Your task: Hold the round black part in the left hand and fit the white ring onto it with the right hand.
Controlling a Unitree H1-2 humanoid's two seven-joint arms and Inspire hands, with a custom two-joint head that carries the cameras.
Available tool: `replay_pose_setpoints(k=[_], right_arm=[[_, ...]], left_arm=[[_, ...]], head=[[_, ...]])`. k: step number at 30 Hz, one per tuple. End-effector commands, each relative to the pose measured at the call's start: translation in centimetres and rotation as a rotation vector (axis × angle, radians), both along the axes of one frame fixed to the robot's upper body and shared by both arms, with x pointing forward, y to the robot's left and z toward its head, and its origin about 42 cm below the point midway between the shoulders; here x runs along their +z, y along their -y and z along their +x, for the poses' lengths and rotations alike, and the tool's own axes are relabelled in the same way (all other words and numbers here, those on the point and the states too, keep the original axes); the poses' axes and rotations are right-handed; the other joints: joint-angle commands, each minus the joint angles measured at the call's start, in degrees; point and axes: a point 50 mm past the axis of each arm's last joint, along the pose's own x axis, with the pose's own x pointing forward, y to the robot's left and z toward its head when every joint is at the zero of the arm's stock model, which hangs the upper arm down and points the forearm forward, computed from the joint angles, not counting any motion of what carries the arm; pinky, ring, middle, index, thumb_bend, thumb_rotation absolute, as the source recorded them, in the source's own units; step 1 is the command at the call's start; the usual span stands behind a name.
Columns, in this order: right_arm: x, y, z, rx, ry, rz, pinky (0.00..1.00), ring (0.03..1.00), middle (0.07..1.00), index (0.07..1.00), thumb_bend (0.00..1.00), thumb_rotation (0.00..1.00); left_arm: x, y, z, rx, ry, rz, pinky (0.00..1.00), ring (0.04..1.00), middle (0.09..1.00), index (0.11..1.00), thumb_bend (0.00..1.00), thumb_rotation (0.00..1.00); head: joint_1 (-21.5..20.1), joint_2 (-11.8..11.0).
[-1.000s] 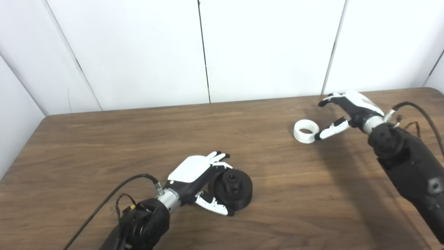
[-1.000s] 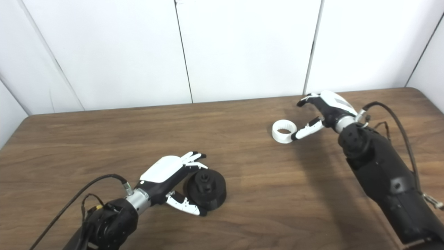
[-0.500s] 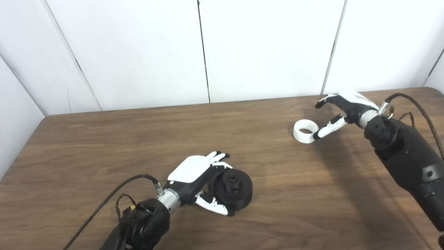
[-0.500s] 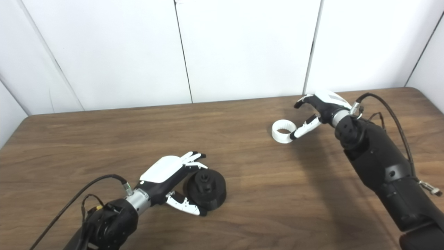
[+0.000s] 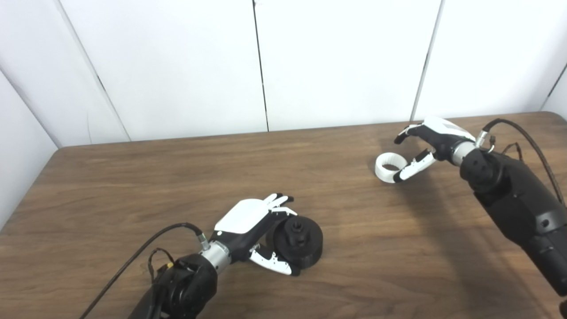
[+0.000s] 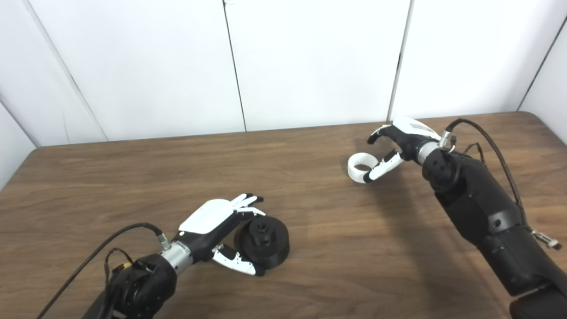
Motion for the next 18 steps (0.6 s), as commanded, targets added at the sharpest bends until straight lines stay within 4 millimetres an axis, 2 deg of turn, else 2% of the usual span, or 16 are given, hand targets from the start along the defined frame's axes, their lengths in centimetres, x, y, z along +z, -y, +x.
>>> replay_pose_setpoints(k=[1,18], right_arm=[[3.2,-0.8,0.8,0.044,0.084,-0.018,1.0,1.0,0.931,0.775,0.93,0.32],[1.3,-1.6,1.3,0.038,0.071,0.005,1.0,1.0,0.924,0.765,0.9,0.3]], left_arm=[[-0.4,-0.2,0.2,0.004,-0.028,0.012,0.9,1.0,0.977,0.736,0.93,0.42],[-0.2,-0.1,0.3,0.003,-0.013,0.013,0.89,1.0,0.972,0.731,0.93,0.43]], head=[[-0.07,0.07],[0.53,-0.06]])
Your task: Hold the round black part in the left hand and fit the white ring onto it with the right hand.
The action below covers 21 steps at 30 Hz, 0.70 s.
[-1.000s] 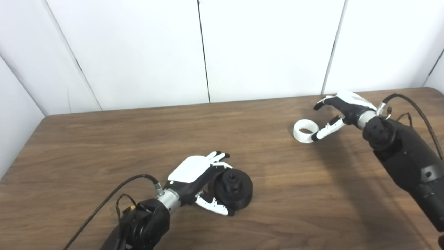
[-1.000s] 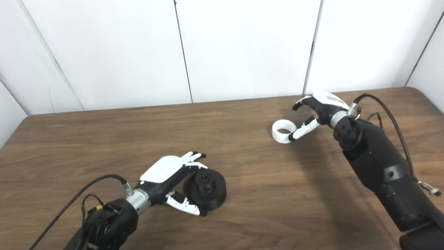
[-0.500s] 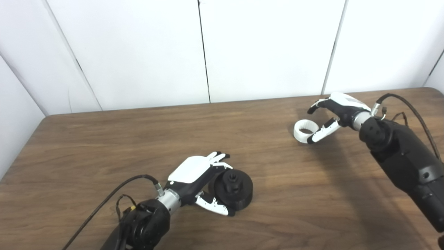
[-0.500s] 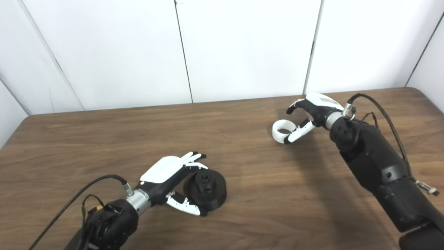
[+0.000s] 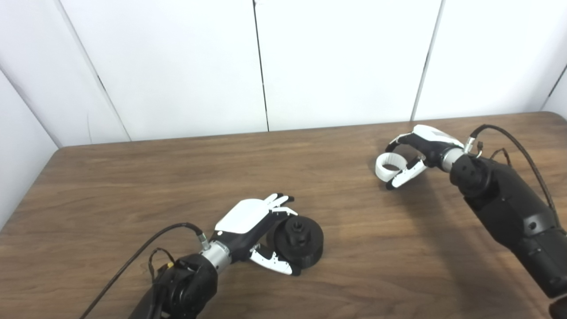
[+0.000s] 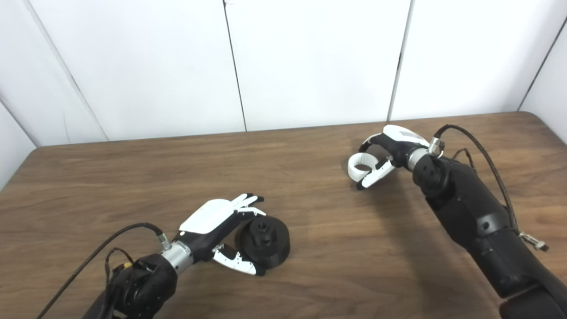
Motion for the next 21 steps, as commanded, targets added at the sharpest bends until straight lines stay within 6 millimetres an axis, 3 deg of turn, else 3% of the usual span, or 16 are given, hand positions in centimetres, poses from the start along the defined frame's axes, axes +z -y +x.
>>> replay_pose_setpoints(k=[1,21], right_arm=[[2.69,-0.47,1.09,0.031,0.097,-0.004,1.0,1.0,0.923,0.763,0.9,0.3],[2.37,-0.13,1.16,0.036,0.203,0.05,0.91,0.966,0.878,0.651,0.83,0.2]], left_arm=[[-0.14,-0.11,0.17,-0.002,-0.012,0.012,0.89,1.0,0.972,0.731,0.93,0.43],[-0.1,-0.01,0.03,-0.002,-0.011,0.011,0.89,1.0,0.973,0.73,0.93,0.42]], head=[[-0.09,0.03],[0.13,0.18]])
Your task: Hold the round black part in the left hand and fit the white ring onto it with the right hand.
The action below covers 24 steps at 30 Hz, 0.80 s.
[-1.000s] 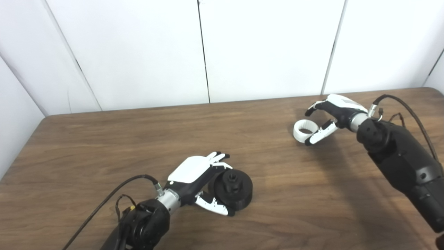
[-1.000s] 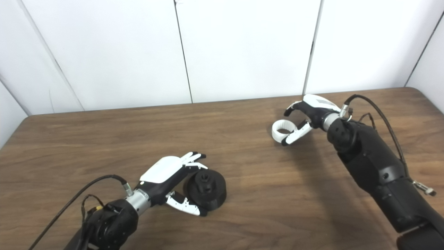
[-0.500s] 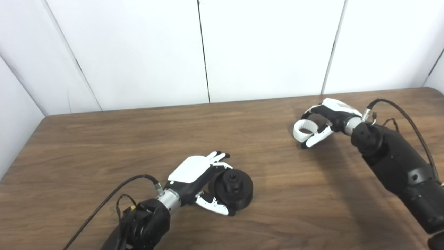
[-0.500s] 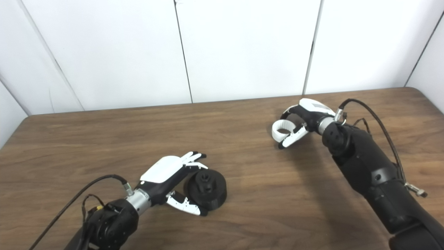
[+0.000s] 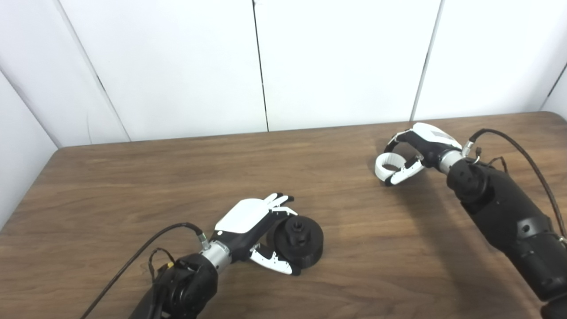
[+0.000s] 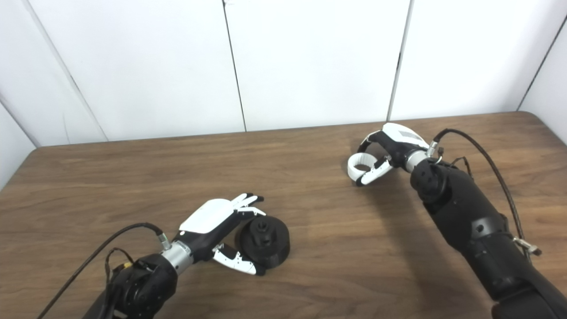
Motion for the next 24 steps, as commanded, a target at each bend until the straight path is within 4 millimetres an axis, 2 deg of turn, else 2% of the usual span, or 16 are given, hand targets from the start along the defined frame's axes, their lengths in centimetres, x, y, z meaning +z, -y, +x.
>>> replay_pose_setpoints(k=[1,9,24], right_arm=[[3.34,-0.22,0.86,0.029,0.118,0.011,0.91,0.964,0.876,0.647,0.83,0.2],[3.52,-0.07,0.85,0.036,0.126,0.006,0.87,0.952,0.873,0.632,0.83,0.19],[3.46,0.1,0.81,0.027,0.125,0.006,0.87,0.954,0.87,0.619,0.82,0.17]], left_arm=[[-0.09,-0.06,0.03,-0.004,-0.01,0.015,0.89,1.0,0.974,0.729,0.93,0.42],[-0.04,-0.09,0.04,0.004,-0.014,0.013,0.89,1.0,0.976,0.73,0.93,0.42],[0.18,-0.31,0.06,0.001,-0.005,0.013,0.9,1.0,0.984,0.732,0.93,0.43]], head=[[0.02,0.01],[0.04,0.04],[0.13,0.09]])
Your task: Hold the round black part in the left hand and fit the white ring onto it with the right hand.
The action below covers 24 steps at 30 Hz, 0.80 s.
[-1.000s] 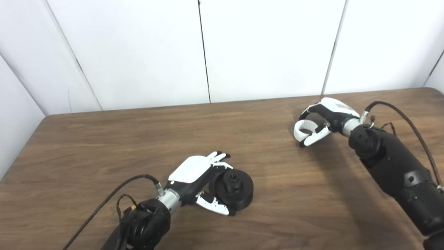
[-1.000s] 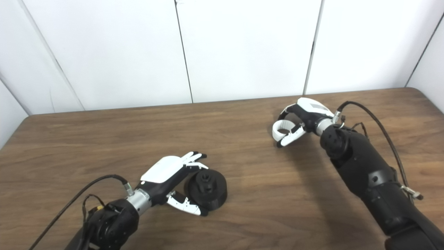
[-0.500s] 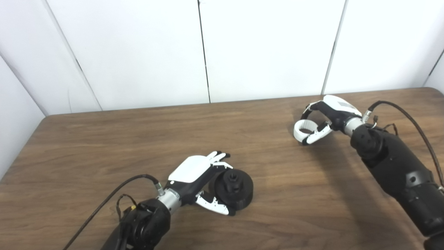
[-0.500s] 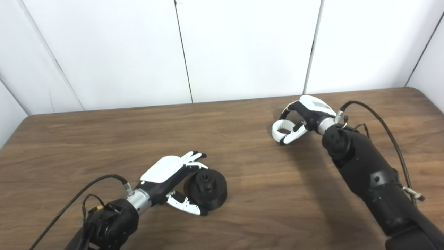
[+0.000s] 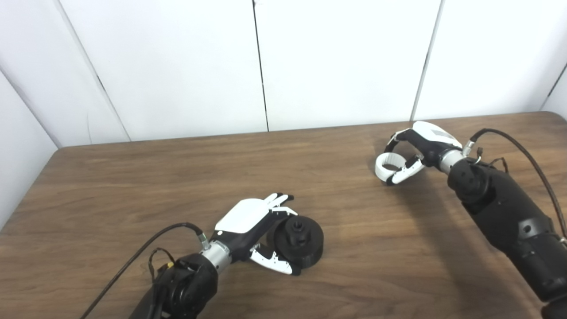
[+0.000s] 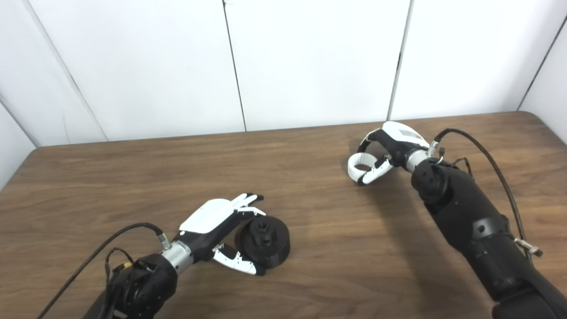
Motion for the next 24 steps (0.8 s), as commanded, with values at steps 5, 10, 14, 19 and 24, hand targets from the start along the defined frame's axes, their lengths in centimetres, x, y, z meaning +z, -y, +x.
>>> replay_pose_setpoints(k=[5,10,14,19,24], right_arm=[[3.39,0.04,0.84,0.017,0.123,0.004,0.86,0.949,0.866,0.606,0.81,0.15],[3.49,0.03,0.79,0.02,0.132,-0.002,0.86,0.946,0.864,0.605,0.81,0.16],[3.59,0.03,0.78,0.021,0.14,-0.003,0.86,0.944,0.862,0.604,0.8,0.16],[3.65,0.04,0.78,0.029,0.166,0.001,0.84,0.925,0.852,0.519,0.6,0.14],[3.74,0.03,0.73,0.032,0.174,0.0,0.84,0.923,0.852,0.493,0.53,0.14]], left_arm=[[0.17,-0.36,0.04,0.003,-0.001,0.009,0.9,1.0,0.98,0.733,0.93,0.43],[0.14,-0.33,0.04,0.005,-0.011,0.007,0.91,1.0,0.982,0.734,0.93,0.44],[0.11,-0.36,0.07,0.007,-0.013,0.005,0.9,1.0,0.981,0.73,0.93,0.43],[0.01,-0.39,0.14,0.007,-0.015,0.01,0.9,1.0,0.982,0.732,0.93,0.43],[0.01,-0.37,0.17,0.006,-0.011,0.009,0.9,1.0,0.981,0.732,0.93,0.43]], head=[[-0.11,0.23],[0.02,0.14],[-0.07,0.17],[-0.01,0.06],[0.05,0.1]])
